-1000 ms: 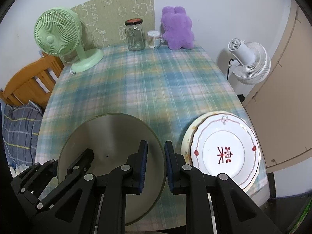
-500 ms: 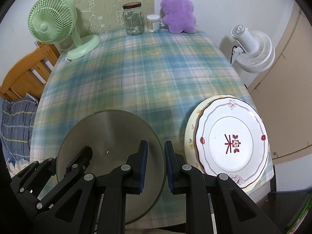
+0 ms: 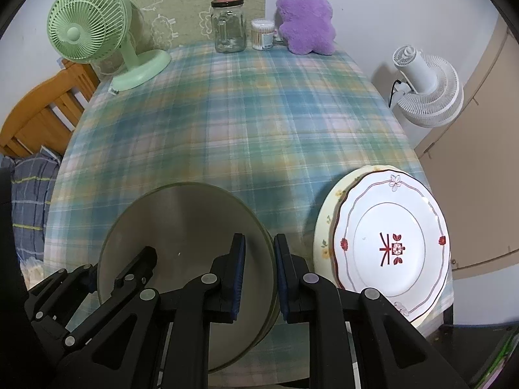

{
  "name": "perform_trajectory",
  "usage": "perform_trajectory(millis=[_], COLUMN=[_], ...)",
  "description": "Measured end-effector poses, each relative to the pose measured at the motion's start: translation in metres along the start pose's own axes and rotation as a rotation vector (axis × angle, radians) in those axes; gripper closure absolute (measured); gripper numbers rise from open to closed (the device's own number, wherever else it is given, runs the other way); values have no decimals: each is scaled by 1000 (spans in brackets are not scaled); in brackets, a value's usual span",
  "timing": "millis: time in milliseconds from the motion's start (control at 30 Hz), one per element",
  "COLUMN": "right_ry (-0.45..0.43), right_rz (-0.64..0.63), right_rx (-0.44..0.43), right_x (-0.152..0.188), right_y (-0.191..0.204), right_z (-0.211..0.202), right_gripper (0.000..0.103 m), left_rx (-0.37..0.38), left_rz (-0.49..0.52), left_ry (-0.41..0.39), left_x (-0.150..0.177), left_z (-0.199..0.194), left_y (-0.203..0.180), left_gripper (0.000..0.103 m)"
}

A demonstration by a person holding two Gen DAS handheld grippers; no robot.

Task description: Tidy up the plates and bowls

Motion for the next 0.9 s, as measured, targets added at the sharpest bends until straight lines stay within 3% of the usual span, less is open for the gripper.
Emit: perform_trajectory(millis=[167, 667, 800, 900], right_ry=[28, 0, -2, 11], right_rz=[31, 37, 54, 78], right_rx=[14, 17, 4, -14], right_x=[7, 9, 11, 15], right_y=[-10, -10, -11, -13], right_z=[7, 11, 10, 9], right_gripper=[82, 82, 81, 80], left_rx=[-37, -26, 35, 42], left_rz=[32, 44, 39, 26], left_ry=[-23, -32, 34, 38], left_x=[2, 3, 11, 13], left_z=[-2, 3, 3, 1], left_y=[-5, -4, -3, 2], left_gripper=[83, 82, 69, 60])
Point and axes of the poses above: each gripper's, at about its wrist camera, not at the fingertips, and z roughly the way its jaws point, y to its left, x to its underside, the point moved 9 cm from there along z, roughly the way its jaws point, and after that the axes turned 15 degrees about -x, right-handed, at the moved point
